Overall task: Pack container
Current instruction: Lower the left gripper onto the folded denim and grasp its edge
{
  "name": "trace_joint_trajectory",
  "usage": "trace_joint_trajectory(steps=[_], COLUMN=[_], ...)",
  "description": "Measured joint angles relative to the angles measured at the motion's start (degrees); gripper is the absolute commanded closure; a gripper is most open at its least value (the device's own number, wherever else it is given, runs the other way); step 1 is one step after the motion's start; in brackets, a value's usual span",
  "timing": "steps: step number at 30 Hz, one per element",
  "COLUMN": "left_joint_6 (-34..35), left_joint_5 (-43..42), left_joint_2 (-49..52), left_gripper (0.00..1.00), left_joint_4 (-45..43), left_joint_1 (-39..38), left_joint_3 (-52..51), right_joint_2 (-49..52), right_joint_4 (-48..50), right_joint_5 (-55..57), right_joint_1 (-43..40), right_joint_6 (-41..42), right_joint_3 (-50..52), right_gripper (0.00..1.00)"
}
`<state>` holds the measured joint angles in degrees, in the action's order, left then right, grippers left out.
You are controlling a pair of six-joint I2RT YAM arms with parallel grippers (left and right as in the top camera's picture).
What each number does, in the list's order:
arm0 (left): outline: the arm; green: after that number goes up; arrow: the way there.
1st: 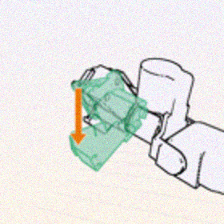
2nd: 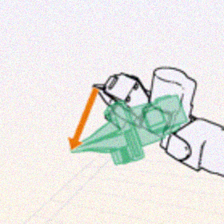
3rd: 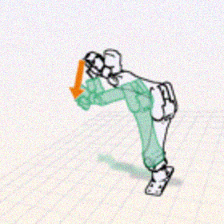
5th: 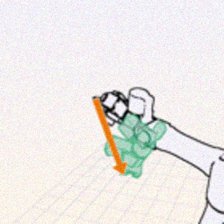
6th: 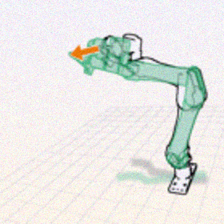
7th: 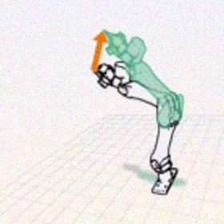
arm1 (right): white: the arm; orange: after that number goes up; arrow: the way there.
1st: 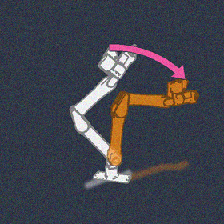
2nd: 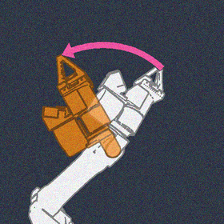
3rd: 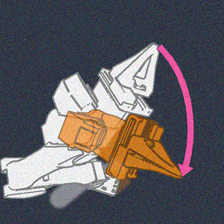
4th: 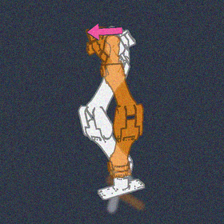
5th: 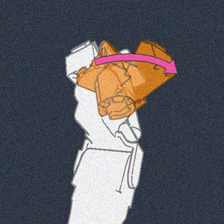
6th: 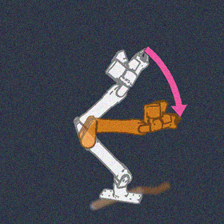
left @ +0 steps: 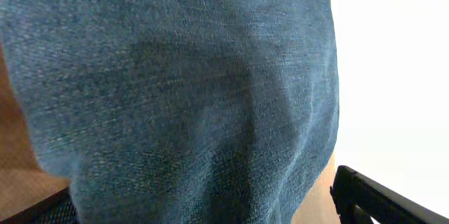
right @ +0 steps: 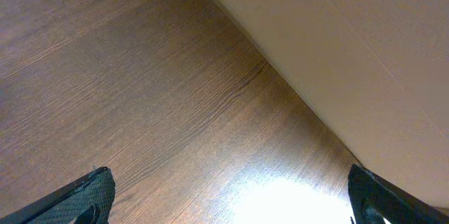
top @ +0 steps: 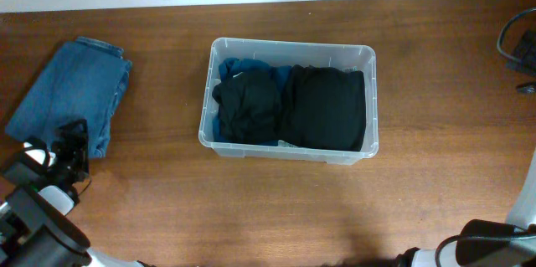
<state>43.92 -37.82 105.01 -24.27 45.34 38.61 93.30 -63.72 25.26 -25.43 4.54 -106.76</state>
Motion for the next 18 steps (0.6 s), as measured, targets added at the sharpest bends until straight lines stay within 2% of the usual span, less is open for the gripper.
trace_joint_trajectory(steps=[8,10,11,15,18], left_joint_6=[0.7,0.7,0.7,0.9,1.0], left_joint_5=[-0.5,-0.5,-0.4,0.2,0.5], left_joint_2=[0.5,0.6,0.7,1.4,1.9], left_gripper=[0.03,0.08,0.16,0.36,0.43], left_joint_4=[-0.3,-0.3,-0.2,0.4,0.9], left_joint_1=[0.0,0.0,0.0,-0.1,-0.1], left_joint_3=[0.3,0.3,0.4,0.4,0.3], right_joint_2=[0.0,0.0,0.0,0.0,0.0], right_joint_4=[0.0,0.0,0.0,0.0,0.0], right_joint_5=[0.0,0.0,0.0,0.0,0.0], right_joint_1=[0.0,0.0,0.0,0.0,0.0], right_joint_6=[0.0,0.0,0.0,0.0,0.0], right_joint_3=[0.0,0.0,0.0,0.0,0.0], right_gripper=[0.01,0.01,0.01,0.01,0.01])
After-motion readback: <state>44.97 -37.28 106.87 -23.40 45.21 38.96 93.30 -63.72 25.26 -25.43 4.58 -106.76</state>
